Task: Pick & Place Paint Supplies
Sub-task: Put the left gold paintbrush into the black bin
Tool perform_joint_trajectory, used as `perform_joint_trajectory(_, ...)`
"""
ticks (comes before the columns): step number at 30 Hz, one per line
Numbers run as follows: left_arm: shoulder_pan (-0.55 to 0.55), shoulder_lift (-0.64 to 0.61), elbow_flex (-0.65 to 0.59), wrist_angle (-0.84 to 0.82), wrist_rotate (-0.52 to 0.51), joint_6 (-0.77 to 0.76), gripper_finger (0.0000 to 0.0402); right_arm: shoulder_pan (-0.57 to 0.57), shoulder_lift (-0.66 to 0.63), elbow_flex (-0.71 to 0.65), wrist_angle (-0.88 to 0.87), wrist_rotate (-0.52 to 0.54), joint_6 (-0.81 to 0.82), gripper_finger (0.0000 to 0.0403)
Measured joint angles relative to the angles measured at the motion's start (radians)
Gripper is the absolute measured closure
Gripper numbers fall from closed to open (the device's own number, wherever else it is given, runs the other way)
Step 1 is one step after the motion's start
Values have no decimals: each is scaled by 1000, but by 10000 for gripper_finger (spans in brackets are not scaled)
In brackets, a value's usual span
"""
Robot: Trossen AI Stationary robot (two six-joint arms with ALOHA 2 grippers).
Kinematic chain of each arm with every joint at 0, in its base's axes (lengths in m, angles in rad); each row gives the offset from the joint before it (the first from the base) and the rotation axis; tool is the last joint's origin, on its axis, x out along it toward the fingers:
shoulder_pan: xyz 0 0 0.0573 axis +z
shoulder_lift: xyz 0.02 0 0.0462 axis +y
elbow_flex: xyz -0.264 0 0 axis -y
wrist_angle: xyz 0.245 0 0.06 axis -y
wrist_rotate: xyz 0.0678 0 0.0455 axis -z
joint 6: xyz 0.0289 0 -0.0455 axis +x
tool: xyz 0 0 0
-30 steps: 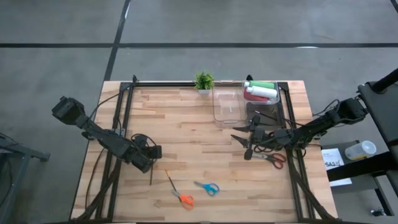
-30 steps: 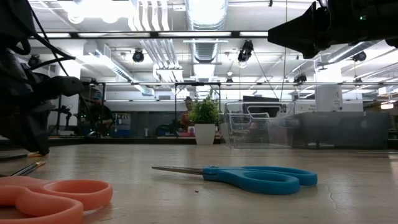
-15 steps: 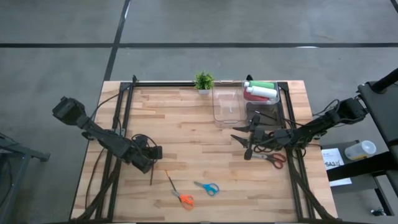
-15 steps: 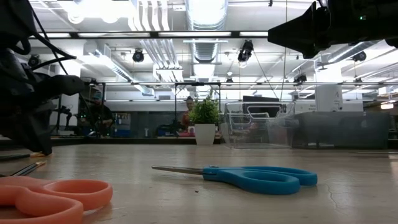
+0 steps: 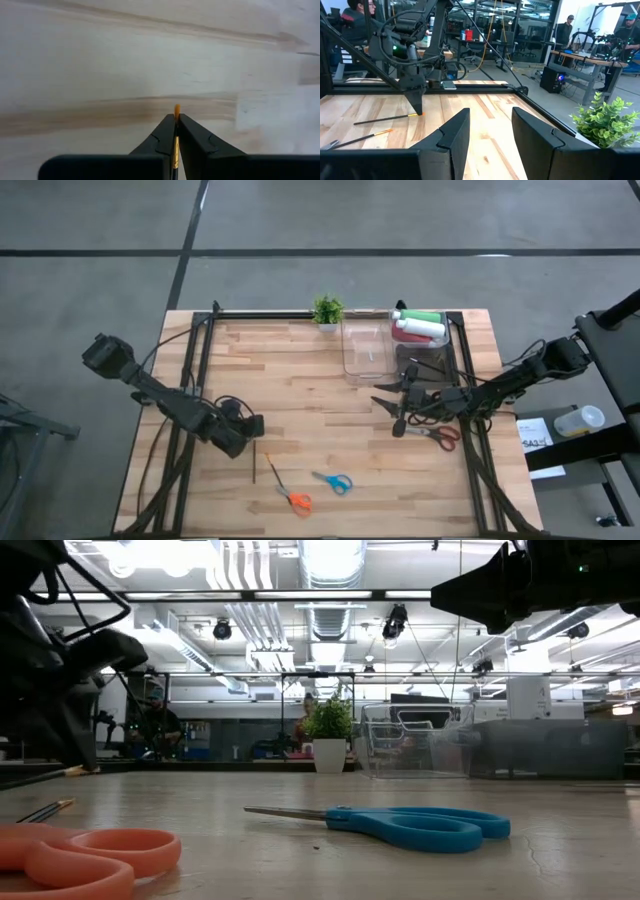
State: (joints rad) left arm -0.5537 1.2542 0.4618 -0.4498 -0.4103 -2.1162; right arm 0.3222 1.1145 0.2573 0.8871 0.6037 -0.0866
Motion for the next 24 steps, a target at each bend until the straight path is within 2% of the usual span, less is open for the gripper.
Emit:
perform_joint_trajectory(4, 8, -25, 0, 19, -13, 4, 376, 0, 0, 0, 0, 0, 0, 261)
perform_joint_trajectory(10, 67, -54, 1, 116, -34, 122, 376, 0, 0, 0, 0, 0, 0, 261)
perform_joint_trajectory(19, 215, -64, 2, 380, -29, 391, 376, 0, 0, 0, 0, 0, 0, 261)
perform_joint_trajectory(24, 310, -38, 3, 571, -25, 595, 376, 0, 0, 0, 0, 0, 0, 261)
